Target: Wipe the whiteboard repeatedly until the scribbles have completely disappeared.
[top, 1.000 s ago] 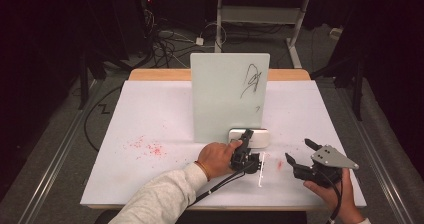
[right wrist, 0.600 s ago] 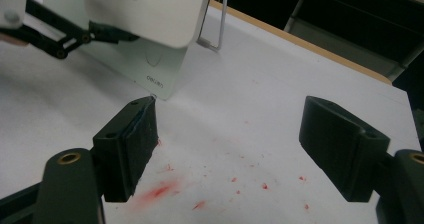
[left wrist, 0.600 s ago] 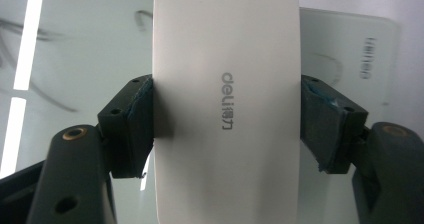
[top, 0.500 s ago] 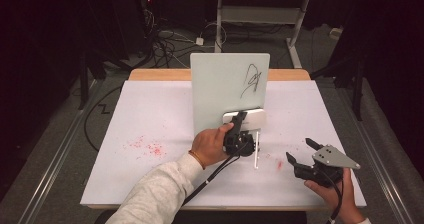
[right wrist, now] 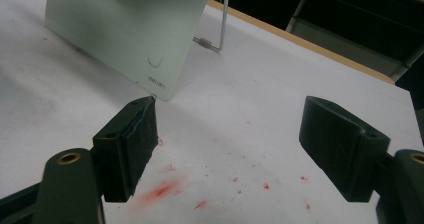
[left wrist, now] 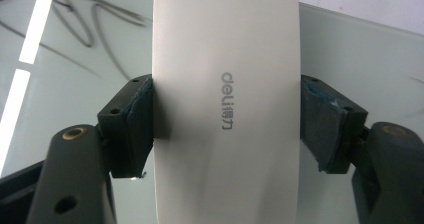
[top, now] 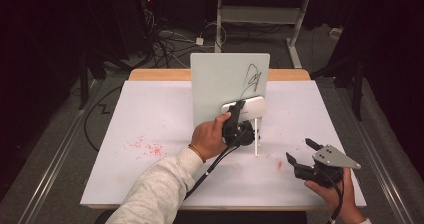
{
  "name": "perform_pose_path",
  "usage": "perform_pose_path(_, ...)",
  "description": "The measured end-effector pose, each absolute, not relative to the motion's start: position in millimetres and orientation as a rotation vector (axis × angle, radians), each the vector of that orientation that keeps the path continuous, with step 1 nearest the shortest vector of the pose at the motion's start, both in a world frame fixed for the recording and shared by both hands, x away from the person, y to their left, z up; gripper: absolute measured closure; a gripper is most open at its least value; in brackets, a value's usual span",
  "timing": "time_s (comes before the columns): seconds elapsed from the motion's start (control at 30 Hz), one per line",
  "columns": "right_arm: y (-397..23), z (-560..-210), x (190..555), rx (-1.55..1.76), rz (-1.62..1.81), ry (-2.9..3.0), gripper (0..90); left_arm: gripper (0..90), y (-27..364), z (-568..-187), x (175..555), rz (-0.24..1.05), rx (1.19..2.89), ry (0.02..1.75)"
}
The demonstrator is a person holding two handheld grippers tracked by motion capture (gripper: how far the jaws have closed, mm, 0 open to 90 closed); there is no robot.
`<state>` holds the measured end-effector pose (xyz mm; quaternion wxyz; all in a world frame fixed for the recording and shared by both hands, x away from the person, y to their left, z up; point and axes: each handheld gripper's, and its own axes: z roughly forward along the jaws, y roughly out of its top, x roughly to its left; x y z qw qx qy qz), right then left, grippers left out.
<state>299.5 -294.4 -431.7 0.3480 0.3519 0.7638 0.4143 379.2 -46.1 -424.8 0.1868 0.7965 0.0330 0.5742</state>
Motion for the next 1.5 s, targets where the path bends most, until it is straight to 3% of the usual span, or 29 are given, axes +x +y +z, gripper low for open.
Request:
perform_pose_path(0.17,-293.2,-432.2,299.7,0.903,1.076,1.988,23.7,29.3,-44.2,-455.6,367.0,1.599,2.301,0.013)
perform_pose_path(0.3,-293.1,-433.0,300.2,0.906,1.067,1.994,23.7,29.3,-42.9,-476.8,357.3,1.509,2.393,-0.058)
perform_pose_path(0.67,-293.2,-432.6,300.0,0.918,1.074,1.989,23.0,29.4,-46.2,-492.8,351.1,1.668,2.432,-0.222)
perform_pose_path(1.07,-292.6,-431.9,299.8,0.916,1.072,1.987,22.8,29.3,-6.3,-493.0,348.8,1.701,2.475,-0.184)
perform_pose_path(1.5,-292.4,-432.6,301.0,0.914,1.07,1.99,22.9,29.3,-35.2,-476.4,356.5,1.649,2.411,-0.08)
